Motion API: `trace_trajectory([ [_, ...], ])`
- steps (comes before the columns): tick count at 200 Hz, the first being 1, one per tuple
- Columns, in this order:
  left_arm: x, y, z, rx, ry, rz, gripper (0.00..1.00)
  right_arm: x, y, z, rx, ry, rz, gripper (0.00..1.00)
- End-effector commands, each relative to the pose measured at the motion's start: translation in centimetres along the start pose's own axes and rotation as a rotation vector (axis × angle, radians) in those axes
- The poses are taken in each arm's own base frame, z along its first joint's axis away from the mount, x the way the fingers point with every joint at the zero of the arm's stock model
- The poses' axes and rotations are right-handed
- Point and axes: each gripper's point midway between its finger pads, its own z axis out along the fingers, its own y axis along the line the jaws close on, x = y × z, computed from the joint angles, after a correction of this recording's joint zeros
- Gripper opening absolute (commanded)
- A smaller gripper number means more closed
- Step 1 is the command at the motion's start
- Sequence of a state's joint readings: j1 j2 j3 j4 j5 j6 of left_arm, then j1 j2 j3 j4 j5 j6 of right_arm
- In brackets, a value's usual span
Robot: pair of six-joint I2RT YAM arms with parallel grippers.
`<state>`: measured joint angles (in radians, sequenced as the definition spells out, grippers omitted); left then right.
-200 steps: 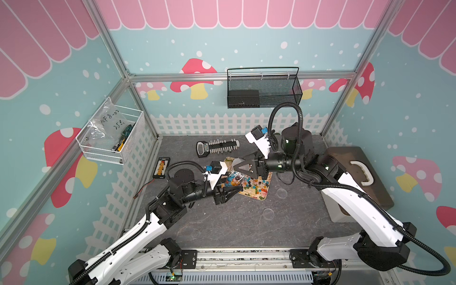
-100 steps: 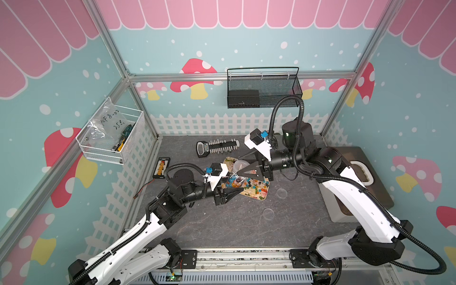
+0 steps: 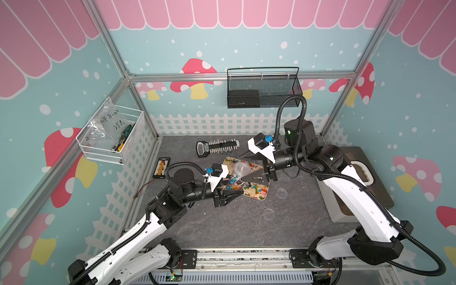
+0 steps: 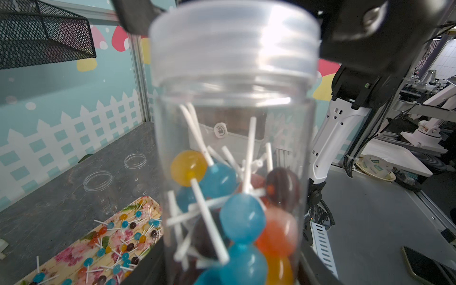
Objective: Pour the candies out of the jar
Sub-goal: Unscrew the lid from the jar.
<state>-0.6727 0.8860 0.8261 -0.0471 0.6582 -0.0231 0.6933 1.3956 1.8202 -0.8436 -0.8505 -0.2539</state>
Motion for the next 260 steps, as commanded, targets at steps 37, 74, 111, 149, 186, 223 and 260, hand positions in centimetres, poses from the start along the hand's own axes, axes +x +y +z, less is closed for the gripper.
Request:
trace_trajectory([
  [37,-0.9,0.6,-0.5,-0.051,-0.039,0.002,0.59,-3.4,-0.1,-3.3,0.173,-0.163,0.112,0.88],
  [74,-0.8,1.0,-0.4,-0.072,-0.031,0.016,0.6,-2.2,-2.0,-3.5,0.281,-0.161,0.394,0.83],
  [111,-0.6,1.2,-0.3,-0.078,-0.021,0.018,0.59,0.0,-2.6,-1.9,0.29,-0.114,0.545,0.8],
  [149,-0.2,1.1,-0.1,-0.067,-0.011,0.007,0.59,0.6,-2.6,-0.2,0.261,-0.082,0.583,0.79],
  [186,-0.1,1.3,-0.1,-0.07,-0.012,0.009,0.59,1.0,-2.7,1.2,0.24,-0.05,0.594,0.78],
  [223,0.0,1.3,0.0,-0.069,-0.011,0.009,0.59,0.5,-2.4,1.7,0.225,-0.037,0.545,0.66],
  [260,0.0,1.2,0.0,-0.064,-0.015,0.002,0.59,0.0,-2.1,1.8,0.207,-0.043,0.495,0.48],
])
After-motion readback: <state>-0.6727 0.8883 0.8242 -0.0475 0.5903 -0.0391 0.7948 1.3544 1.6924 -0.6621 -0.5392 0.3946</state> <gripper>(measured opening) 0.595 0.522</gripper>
